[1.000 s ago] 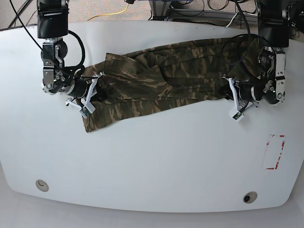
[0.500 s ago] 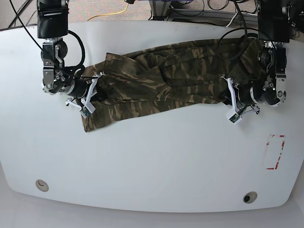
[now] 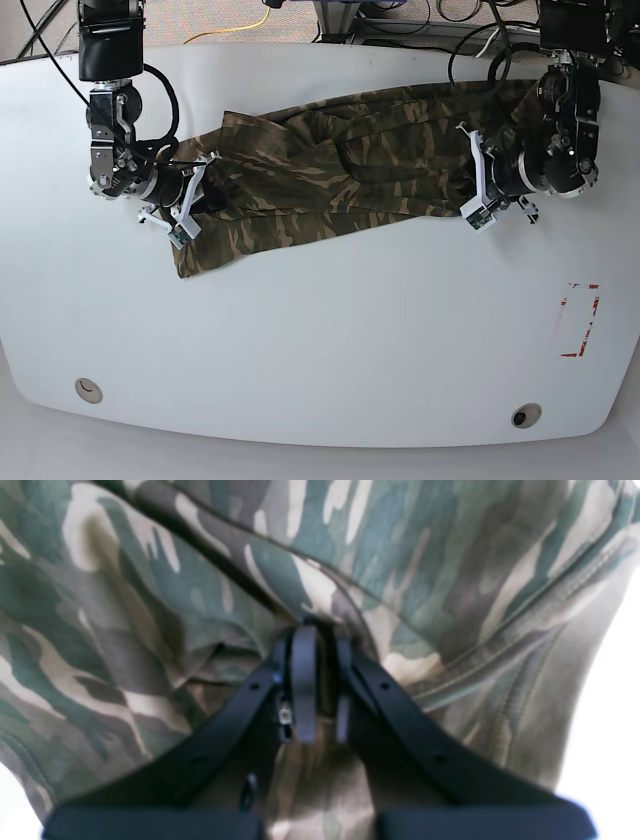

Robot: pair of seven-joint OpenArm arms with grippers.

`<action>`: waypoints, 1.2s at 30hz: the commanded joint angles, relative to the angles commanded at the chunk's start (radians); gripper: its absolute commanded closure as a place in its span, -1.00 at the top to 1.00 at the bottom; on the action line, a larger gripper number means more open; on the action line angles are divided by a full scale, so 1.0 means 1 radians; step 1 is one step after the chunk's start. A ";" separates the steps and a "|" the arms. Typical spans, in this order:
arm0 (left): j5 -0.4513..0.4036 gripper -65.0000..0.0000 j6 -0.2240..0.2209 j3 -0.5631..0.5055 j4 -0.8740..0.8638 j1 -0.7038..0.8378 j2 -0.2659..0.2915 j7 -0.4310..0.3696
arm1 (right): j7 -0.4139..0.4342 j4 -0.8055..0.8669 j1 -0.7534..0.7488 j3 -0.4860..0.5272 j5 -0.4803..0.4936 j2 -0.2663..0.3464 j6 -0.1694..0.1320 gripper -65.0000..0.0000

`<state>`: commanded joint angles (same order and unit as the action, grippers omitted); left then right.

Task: Layout the t-shirt on the table in an organized manner, then fold the t-shirt properly
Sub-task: 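Pull both grippers apart, stretching the camouflage strip lengthwise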

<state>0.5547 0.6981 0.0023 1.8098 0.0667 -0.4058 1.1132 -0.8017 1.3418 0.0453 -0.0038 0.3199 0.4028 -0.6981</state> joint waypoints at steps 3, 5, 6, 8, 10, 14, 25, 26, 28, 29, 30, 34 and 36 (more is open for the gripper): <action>0.002 -0.75 0.000 0.012 0.003 0.025 0.000 0.002 | 0.000 0.000 0.000 0.002 0.000 0.000 0.000 -0.85; 0.002 -0.75 0.000 0.028 0.025 0.049 0.000 0.002 | 0.000 0.000 0.000 0.002 0.000 0.000 0.000 -0.85; 0.003 -0.75 0.000 0.037 0.035 0.066 0.000 0.002 | 0.000 0.000 0.000 0.002 0.000 0.000 0.000 -0.85; 0.008 -0.75 0.000 0.063 0.060 0.097 0.000 0.002 | 0.000 0.000 0.000 0.002 0.000 0.000 0.000 -0.85; 0.025 -0.75 0.000 0.089 0.072 0.123 0.000 0.002 | 0.000 0.000 0.000 0.002 0.000 0.000 0.000 -0.85; 0.072 -0.75 0.000 0.167 0.091 0.189 -0.018 0.006 | 0.000 0.000 0.000 0.002 0.000 -0.002 0.000 -0.85; 0.084 -0.75 0.000 0.387 0.087 0.358 -0.051 0.032 | 0.000 0.000 0.000 0.002 0.000 -0.006 0.000 -0.85; 0.083 -0.75 0.000 0.394 0.087 0.362 -0.051 0.032 | 0.000 0.000 0.000 0.002 0.000 -0.006 0.000 -0.85; 0.081 -0.75 0.000 0.417 0.084 0.377 -0.051 0.032 | 0.000 0.000 0.000 0.002 0.000 -0.006 0.000 -0.85; 0.081 -0.75 0.000 0.422 0.084 0.379 -0.051 0.032 | 0.000 0.000 0.000 0.002 0.000 -0.006 0.000 -0.85; 0.081 -0.75 0.000 0.423 0.083 0.381 -0.051 0.032 | 0.000 0.000 0.000 0.002 0.000 -0.006 0.000 -0.85; 0.066 -0.75 0.000 0.419 0.049 0.379 -0.051 0.032 | 0.000 0.000 0.000 0.002 0.000 -0.008 0.000 -0.85; 0.026 -0.75 0.000 0.414 0.003 0.374 -0.046 0.031 | 0.002 0.000 0.000 0.000 0.000 -0.008 0.000 -0.85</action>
<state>0.5808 0.6981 0.4166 1.8128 0.4411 -0.4519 1.1439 -0.8002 1.3418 0.0453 -0.0038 0.3199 0.3951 -0.6981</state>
